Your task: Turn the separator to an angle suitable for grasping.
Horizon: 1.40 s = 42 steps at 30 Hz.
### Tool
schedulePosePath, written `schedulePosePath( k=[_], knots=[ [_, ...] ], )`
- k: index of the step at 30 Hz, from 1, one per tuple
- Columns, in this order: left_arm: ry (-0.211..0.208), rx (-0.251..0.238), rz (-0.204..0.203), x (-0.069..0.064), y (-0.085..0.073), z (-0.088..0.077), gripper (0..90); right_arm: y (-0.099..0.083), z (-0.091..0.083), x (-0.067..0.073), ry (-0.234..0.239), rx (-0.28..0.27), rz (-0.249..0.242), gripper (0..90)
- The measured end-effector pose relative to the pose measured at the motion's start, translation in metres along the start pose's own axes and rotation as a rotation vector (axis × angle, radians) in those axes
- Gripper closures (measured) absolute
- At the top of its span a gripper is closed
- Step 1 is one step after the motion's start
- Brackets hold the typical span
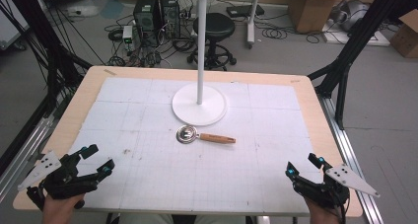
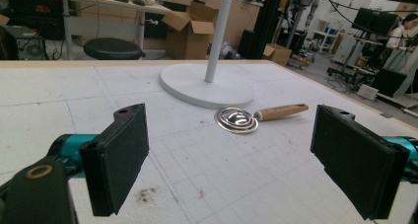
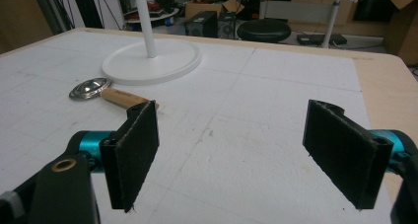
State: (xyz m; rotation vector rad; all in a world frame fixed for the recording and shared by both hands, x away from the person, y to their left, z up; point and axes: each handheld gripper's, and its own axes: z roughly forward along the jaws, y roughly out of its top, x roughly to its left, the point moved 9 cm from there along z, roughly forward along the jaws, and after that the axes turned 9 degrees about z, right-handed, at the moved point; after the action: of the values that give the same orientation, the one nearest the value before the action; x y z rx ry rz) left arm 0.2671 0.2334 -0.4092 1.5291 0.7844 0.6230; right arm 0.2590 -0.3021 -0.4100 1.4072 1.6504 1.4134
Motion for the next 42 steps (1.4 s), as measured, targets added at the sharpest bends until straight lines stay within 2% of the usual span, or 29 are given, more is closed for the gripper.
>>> schedulePosePath(
  k=[11, 16, 17, 18, 20, 24, 27, 28, 29, 31, 35, 39, 40, 41, 42],
  knots=[
    [0.005, 0.010, -0.013, 0.004, -0.003, 0.004, 15.1, -0.005, 0.007, 0.001, 0.005, 0.023, 0.010, 20.2],
    [0.001, 0.023, -0.014, 0.006, -0.006, 0.005, 16.0, -0.008, 0.022, 0.008, 0.011, 0.051, 0.015, 20.2],
    [0.001, 0.025, -0.016, 0.006, -0.006, 0.004, 16.1, -0.009, 0.030, 0.017, 0.034, 0.065, 0.011, 21.0],
    [0.000, 0.024, -0.019, 0.006, -0.006, 0.004, 16.1, -0.009, 0.030, 0.017, 0.034, 0.065, 0.011, 21.0],
    [0.007, 0.017, -0.026, 0.007, -0.005, 0.002, 16.9, -0.012, 0.043, 0.034, 0.081, 0.101, -0.012, 28.6],
    [0.006, 0.015, -0.032, 0.009, -0.006, 0.000, 17.1, -0.003, 0.060, 0.061, 0.139, 0.116, -0.044, 41.2],
    [0.009, 0.013, -0.043, 0.011, -0.006, 0.001, 17.1, 0.006, 0.083, 0.084, 0.184, 0.119, -0.050, 45.0],
    [0.009, 0.013, -0.043, 0.011, -0.006, 0.001, 17.1, 0.006, 0.083, 0.084, 0.184, 0.119, -0.050, 45.0],
    [0.005, 0.019, -0.041, 0.010, -0.007, 0.002, 17.2, 0.007, 0.105, 0.101, 0.211, 0.151, -0.075, 50.9],
    [0.003, 0.022, -0.039, 0.010, -0.007, 0.003, 17.3, 0.004, 0.130, 0.117, 0.225, 0.191, -0.089, 58.8],
    [0.004, 0.024, -0.037, 0.010, -0.008, 0.002, 18.2, -0.009, 0.180, 0.140, 0.209, 0.283, -0.120, 74.7],
    [0.008, 0.022, -0.045, 0.013, -0.008, 0.001, 18.3, -0.016, 0.216, 0.151, 0.169, 0.348, -0.146, 88.8],
    [0.008, 0.022, -0.045, 0.013, -0.008, 0.001, 18.4, -0.016, 0.216, 0.151, 0.169, 0.348, -0.146, 88.8],
    [0.008, 0.024, -0.048, 0.013, -0.008, 0.001, 18.5, -0.020, 0.229, 0.155, 0.157, 0.386, -0.135, 88.9],
    [0.008, 0.024, -0.048, 0.013, -0.008, 0.001, 18.5, -0.021, 0.235, 0.156, 0.144, 0.403, -0.134, 88.9]
  ],
)
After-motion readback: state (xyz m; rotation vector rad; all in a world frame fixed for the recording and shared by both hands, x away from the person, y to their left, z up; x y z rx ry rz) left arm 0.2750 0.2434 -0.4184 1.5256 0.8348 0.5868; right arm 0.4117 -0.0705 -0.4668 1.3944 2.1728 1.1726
